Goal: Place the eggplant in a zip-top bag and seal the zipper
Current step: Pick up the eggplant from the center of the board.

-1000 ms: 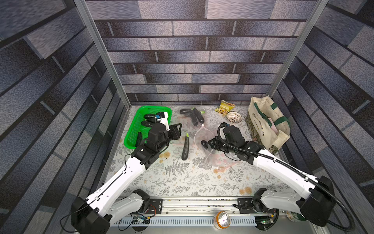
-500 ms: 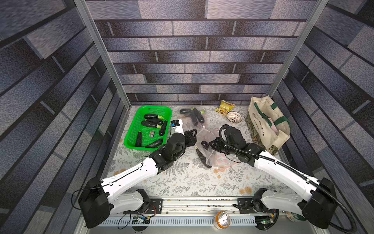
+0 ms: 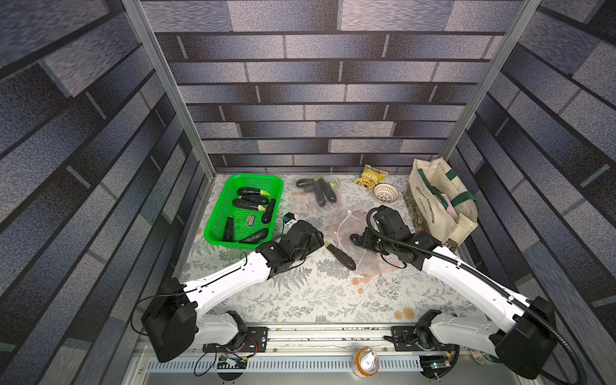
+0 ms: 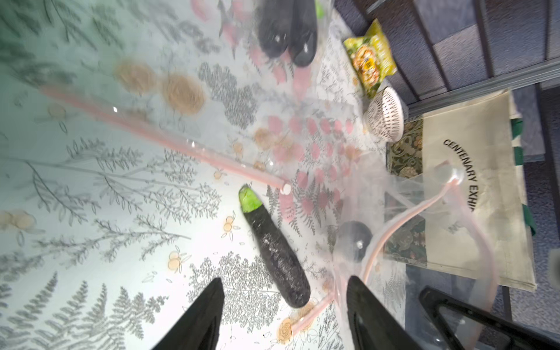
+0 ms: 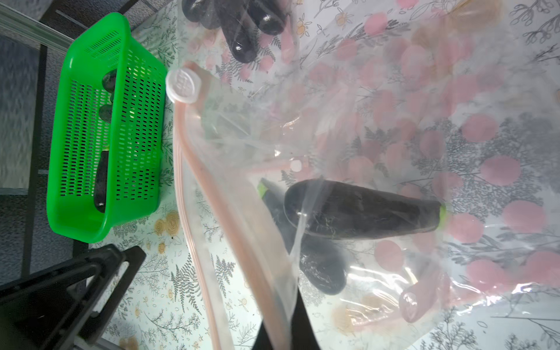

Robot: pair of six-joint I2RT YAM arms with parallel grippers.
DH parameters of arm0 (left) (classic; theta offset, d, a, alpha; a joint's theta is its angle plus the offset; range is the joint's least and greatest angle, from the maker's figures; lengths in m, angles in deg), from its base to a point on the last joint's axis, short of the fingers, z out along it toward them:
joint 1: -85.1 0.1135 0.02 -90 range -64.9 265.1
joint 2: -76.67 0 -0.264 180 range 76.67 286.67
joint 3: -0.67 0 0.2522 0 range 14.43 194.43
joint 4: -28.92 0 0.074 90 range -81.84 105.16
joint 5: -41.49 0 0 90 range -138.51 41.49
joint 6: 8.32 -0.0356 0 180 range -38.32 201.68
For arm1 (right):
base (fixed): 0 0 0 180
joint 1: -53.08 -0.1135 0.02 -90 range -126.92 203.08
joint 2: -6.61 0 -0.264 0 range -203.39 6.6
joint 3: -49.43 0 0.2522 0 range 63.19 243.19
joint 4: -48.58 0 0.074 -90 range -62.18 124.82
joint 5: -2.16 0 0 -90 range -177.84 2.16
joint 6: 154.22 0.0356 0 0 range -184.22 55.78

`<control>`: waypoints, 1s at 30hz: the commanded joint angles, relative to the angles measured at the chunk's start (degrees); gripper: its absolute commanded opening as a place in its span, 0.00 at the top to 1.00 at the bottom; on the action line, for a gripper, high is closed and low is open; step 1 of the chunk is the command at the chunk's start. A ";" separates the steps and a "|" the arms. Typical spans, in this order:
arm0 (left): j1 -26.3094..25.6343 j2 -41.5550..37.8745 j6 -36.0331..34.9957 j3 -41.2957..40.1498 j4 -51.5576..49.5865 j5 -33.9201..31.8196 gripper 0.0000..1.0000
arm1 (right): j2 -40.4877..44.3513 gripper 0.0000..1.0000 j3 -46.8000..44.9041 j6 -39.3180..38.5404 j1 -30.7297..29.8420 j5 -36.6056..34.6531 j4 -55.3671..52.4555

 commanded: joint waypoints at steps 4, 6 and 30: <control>-2.90 7.16 15.20 3.62 -0.26 3.62 0.28 | 1.39 1.00 -0.03 -3.77 3.12 -1.24 -4.15; -3.66 9.52 17.60 5.01 -0.20 2.43 0.28 | 2.15 1.00 -0.68 -4.30 4.26 -1.28 -4.57; -5.69 29.09 28.24 21.44 -12.51 0.84 0.34 | 11.60 1.00 -8.19 -6.18 9.44 0.68 -5.94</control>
